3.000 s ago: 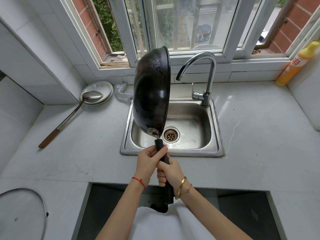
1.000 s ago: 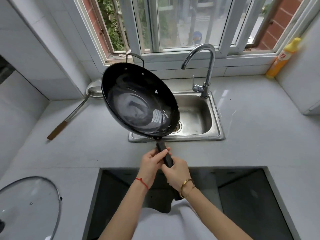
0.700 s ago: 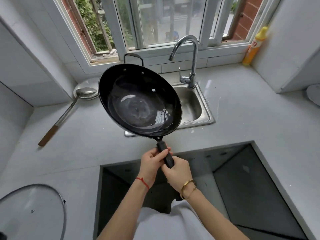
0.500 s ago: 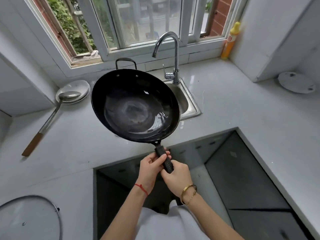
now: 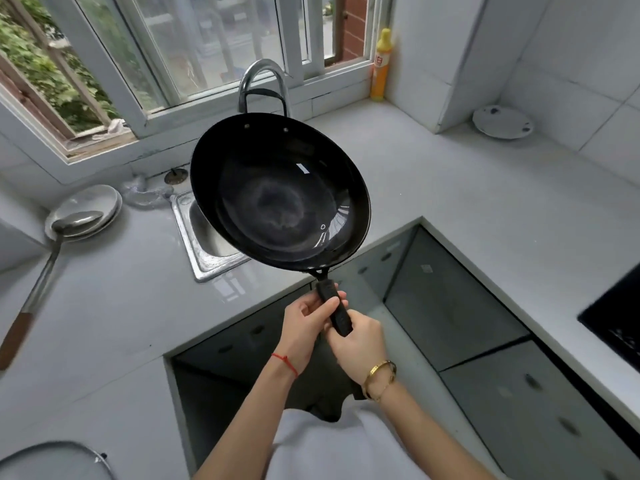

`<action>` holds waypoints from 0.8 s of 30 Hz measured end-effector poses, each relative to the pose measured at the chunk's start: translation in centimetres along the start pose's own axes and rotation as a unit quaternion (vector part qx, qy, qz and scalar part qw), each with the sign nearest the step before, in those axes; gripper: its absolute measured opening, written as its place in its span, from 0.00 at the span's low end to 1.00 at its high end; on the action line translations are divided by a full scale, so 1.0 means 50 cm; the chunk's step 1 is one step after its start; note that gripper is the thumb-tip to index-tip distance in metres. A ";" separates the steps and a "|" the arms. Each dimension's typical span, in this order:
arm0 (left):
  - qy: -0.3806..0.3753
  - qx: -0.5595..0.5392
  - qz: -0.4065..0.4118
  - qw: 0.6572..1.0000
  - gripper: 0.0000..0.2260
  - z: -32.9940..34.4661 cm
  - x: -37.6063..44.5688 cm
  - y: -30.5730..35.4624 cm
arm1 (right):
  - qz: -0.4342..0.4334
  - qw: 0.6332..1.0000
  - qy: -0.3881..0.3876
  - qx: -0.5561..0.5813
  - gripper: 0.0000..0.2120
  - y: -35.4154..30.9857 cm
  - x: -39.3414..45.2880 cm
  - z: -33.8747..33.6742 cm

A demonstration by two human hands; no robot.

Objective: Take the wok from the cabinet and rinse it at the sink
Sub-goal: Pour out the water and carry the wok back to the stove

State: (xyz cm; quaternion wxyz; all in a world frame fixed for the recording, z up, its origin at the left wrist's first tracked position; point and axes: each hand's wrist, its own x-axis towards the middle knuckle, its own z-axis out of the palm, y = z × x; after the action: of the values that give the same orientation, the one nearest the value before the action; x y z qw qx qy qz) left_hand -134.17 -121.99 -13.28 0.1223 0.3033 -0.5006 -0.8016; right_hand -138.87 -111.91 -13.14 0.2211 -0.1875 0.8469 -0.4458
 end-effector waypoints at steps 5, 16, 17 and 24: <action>-0.047 0.019 -0.009 0.999 0.13 0.040 0.015 0.000 | 0.026 0.999 0.036 0.012 0.12 0.010 -0.008 -0.036; -0.146 0.054 -0.004 0.988 0.14 0.196 0.047 -0.005 | 0.071 0.986 0.104 0.110 0.11 0.050 -0.007 -0.172; -0.154 0.060 -0.003 0.986 0.14 0.213 0.051 -0.007 | 0.077 0.983 0.100 0.135 0.11 0.051 -0.007 -0.187; -0.223 0.090 -0.039 0.970 0.12 0.345 0.066 -0.039 | 0.123 0.956 0.096 0.249 0.13 0.105 -0.007 -0.301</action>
State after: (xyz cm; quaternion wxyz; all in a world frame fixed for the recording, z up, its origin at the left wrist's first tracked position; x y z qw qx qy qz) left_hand -147.03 -110.16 -10.78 -0.0514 0.1462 -0.5727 -0.8050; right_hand -147.39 -98.83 -9.85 0.2313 0.0228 0.7427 -0.6280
